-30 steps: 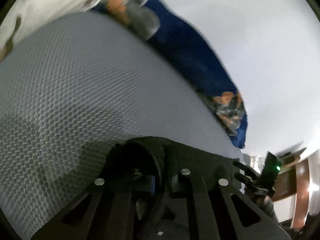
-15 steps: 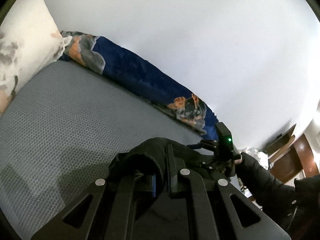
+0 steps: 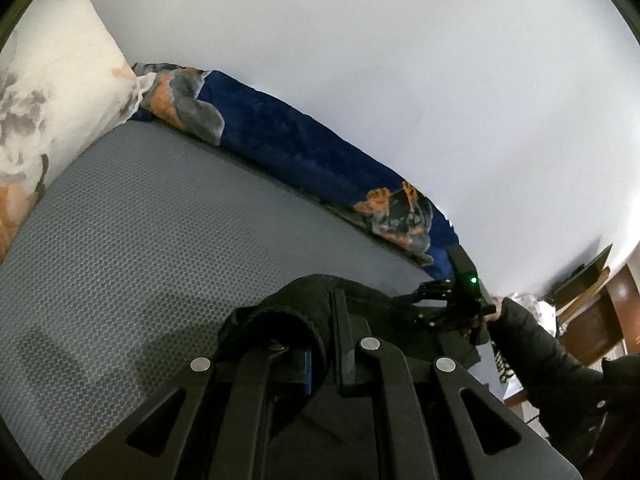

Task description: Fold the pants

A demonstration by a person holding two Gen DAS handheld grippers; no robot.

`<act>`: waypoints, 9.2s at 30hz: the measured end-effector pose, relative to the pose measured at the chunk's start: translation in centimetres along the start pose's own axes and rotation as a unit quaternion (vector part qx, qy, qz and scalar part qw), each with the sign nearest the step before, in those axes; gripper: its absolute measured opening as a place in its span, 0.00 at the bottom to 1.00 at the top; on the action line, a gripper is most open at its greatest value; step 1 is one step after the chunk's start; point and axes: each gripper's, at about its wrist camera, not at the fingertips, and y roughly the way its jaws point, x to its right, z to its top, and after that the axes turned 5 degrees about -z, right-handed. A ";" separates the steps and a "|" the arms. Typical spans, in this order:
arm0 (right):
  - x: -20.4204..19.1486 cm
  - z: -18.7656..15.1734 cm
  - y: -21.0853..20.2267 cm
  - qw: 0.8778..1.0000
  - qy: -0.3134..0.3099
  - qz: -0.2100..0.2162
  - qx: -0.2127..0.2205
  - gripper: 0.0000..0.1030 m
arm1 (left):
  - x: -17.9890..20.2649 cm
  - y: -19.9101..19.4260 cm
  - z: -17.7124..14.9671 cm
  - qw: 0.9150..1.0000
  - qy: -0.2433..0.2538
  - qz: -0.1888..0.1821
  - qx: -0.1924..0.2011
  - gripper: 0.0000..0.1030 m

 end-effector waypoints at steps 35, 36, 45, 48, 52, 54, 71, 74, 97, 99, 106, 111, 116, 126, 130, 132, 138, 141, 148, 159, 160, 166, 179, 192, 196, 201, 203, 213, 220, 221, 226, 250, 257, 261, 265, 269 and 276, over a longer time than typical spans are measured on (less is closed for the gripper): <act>-27.0 -20.2 -13.5 0.962 0.165 -0.188 0.106 0.05 | 1.6 -11.3 -17.6 0.995 0.080 -0.009 -0.067 0.10; -27.3 -20.6 -12.8 0.964 0.167 -0.183 0.099 0.05 | 1.2 -11.2 -18.9 0.993 0.083 0.000 -0.080 0.10; -29.0 -22.6 -6.0 0.974 0.158 -0.161 0.026 0.05 | -1.9 -9.6 -23.7 0.985 0.057 0.064 -0.148 0.21; -28.9 -22.6 -5.7 0.975 0.157 -0.157 0.021 0.05 | -1.1 -10.1 -23.8 0.982 0.066 0.091 -0.154 0.37; -28.9 -22.6 -5.7 0.975 0.156 -0.157 0.024 0.05 | -1.0 -11.4 -24.4 0.976 0.070 0.133 -0.158 0.57; -28.8 -22.6 -5.6 0.975 0.156 -0.156 0.026 0.05 | -1.2 -12.4 -24.6 0.977 0.057 0.141 -0.148 0.57; -29.1 -23.2 -5.6 0.976 0.150 -0.152 0.047 0.06 | -2.7 -13.1 -25.3 0.963 -0.260 0.011 -0.074 0.57; -29.1 -23.5 -5.7 0.975 0.155 -0.152 0.055 0.06 | -3.5 -12.0 -25.2 0.955 -0.287 0.029 -0.073 0.55; -32.8 -24.8 -6.7 0.967 0.213 -0.127 0.056 0.05 | -2.8 -10.6 -21.4 0.986 -0.067 0.089 -0.125 0.15; -33.0 -24.9 -6.6 0.969 0.214 -0.114 0.047 0.05 | -3.7 -10.9 -22.5 0.984 -0.083 0.087 -0.129 0.15; -33.2 -25.2 -6.4 0.972 0.203 -0.113 0.036 0.05 | -2.4 -10.3 -23.4 0.985 -0.031 0.106 -0.134 0.15; -32.4 -25.2 -5.8 0.971 0.212 -0.103 0.034 0.05 | -2.3 -9.7 -23.2 0.984 -0.012 0.114 -0.136 0.16; -32.3 -25.5 -6.0 0.971 0.214 -0.101 0.039 0.08 | -2.2 -10.3 -23.7 0.983 -0.018 0.121 -0.137 0.20; -31.0 -26.2 -7.1 0.963 0.249 -0.077 0.065 0.26 | 1.7 -15.3 -23.5 0.957 0.097 0.252 -0.106 0.42; -30.5 -26.3 -7.5 0.961 0.257 -0.077 0.075 0.26 | 6.9 -13.8 -24.4 0.959 0.172 0.203 -0.092 0.42; -30.3 -26.3 -7.7 0.960 0.257 -0.076 0.078 0.26 | 10.0 -11.4 -25.5 0.956 0.220 0.161 -0.106 0.42; -30.1 -25.7 -7.8 0.956 0.270 -0.071 0.086 0.26 | 16.3 -3.5 -28.9 0.932 0.315 0.070 -0.167 0.43; -29.8 -25.5 -7.9 0.954 0.277 -0.065 0.091 0.26 | 18.1 -0.1 -30.2 0.918 0.342 0.050 -0.196 0.42; -29.2 -25.5 -8.2 0.952 0.283 -0.051 0.100 0.26 | 20.8 5.7 -33.2 0.888 0.393 0.030 -0.237 0.42; -23.9 -29.0 -12.6 0.926 0.338 -0.047 0.161 0.36 | 20.8 9.2 -35.4 0.886 0.375 0.014 -0.272 0.10; -22.3 -29.7 -13.0 0.917 0.359 -0.045 0.169 0.36 | 20.8 9.3 -35.3 0.888 0.372 0.014 -0.271 0.10; -12.9 -33.6 -12.9 0.860 0.475 -0.013 0.188 0.37 | 20.9 9.6 -35.4 0.893 0.356 0.022 -0.273 0.10; -1.6 -34.1 -9.9 0.806 0.558 0.035 0.196 0.37 | 20.7 9.0 -35.7 0.907 0.325 0.027 -0.268 0.10; 5.4 -33.0 -8.7 0.758 0.605 0.071 0.234 0.19 | 20.1 9.6 -34.9 0.911 0.305 0.029 -0.277 0.10; 5.2 -32.4 -9.4 0.765 0.591 0.080 0.244 0.18 | 20.2 9.7 -35.0 0.911 0.305 0.031 -0.278 0.10; 3.9 -32.0 -9.4 0.781 0.573 0.082 0.237 0.20 | 20.2 9.9 -35.0 0.911 0.303 0.031 -0.279 0.10; 3.2 -32.3 -9.0 0.782 0.573 0.083 0.230 0.20 | 20.3 9.9 -35.0 0.911 0.303 0.031 -0.279 0.10; -1.8 -35.9 -7.7 0.786 0.569 0.116 0.210 0.20 | 19.6 9.9 -34.6 0.912 0.297 0.026 -0.280 0.10; -5.0 -36.0 -7.2 0.783 0.552 0.191 0.212 0.21 | 19.3 9.8 -34.4 0.912 0.299 0.024 -0.280 0.10; -4.9 -35.7 -7.1 0.782 0.551 0.200 0.212 0.21 | 19.3 9.8 -34.4 0.912 0.299 0.024 -0.280 0.10; -2.7 -34.4 -6.6 0.767 0.564 0.204 0.227 0.21 | 19.5 9.7 -34.4 0.912 0.299 0.027 -0.280 0.10; 4.3 -32.0 -11.9 0.768 0.588 0.017 0.254 0.04 | 19.5 10.1 -34.6 0.911 0.295 0.022 -0.287 0.10; -1.0 -43.3 -18.5 0.744 0.607 -0.103 0.259 0.04 | 19.1 10.0 -34.6 0.910 0.302 0.009 -0.285 0.10; -5.5 -52.1 -18.9 0.705 0.655 -0.141 0.233 0.04 | 19.1 9.9 -34.8 0.906 0.311 0.000 -0.288 0.10; -9.4 -59.0 -17.4 0.659 0.706 -0.142 0.219 0.03 | 19.4 9.9 -35.0 0.901 0.322 -0.005 -0.290 0.10; -11.8 -62.5 -15.6 0.631 0.733 -0.141 0.212 0.03 | 19.8 10.0 -35.3 0.895 0.338 -0.004 -0.292 0.10; -13.0 -63.7 -15.7 0.626 0.731 -0.149 0.227 0.02 | 19.8 10.0 -35.2 0.893 0.342 -0.006 -0.292 0.12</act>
